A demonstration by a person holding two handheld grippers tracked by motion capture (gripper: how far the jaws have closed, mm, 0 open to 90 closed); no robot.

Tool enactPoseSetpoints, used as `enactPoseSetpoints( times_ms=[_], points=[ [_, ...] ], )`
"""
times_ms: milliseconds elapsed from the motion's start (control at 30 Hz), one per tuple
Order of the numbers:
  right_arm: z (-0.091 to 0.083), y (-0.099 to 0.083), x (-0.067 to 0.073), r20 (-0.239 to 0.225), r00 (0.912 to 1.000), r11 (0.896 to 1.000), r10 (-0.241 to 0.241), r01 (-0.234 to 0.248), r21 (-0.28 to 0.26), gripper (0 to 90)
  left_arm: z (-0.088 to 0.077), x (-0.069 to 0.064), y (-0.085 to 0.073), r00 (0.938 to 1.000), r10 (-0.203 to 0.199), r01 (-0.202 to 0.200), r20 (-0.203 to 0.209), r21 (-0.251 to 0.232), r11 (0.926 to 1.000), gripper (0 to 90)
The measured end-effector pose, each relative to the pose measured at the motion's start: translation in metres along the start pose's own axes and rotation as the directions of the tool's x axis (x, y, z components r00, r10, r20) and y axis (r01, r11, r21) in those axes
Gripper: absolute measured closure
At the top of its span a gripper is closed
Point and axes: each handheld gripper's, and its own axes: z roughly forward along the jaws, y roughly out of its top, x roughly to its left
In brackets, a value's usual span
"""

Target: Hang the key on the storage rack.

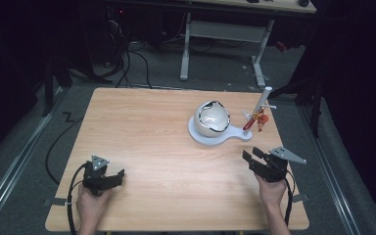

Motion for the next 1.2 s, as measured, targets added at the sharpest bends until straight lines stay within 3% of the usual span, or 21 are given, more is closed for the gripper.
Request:
enactPoseSetpoints(
  times_ms=[300, 700, 1200],
  points=[
    [0.007, -0.008, 0.003, -0.002, 1.0000, 1.000, 0.007, -0.007, 0.025, 49.7, 0.000, 0.000, 0.000, 1.0000, 0.000, 0.000, 0.000, 0.000, 1.0000, 19.6],
    [0.020, -0.015, 0.006, 0.021, 0.9990, 0.996, -0.040, 0.038, 0.077, 50.0, 0.000, 0.000, 0.000, 1.0000, 0.000, 0.000, 0.000, 0.000, 1.0000, 19.6],
    [0.035, -0.020, 0.004, 0.049, 0.9974, 0.991, -0.053, 0.046, 0.123, 50.2, 0.000, 0.000, 0.000, 1.0000, 0.000, 0.000, 0.000, 0.000, 1.0000, 19.7]
  ],
)
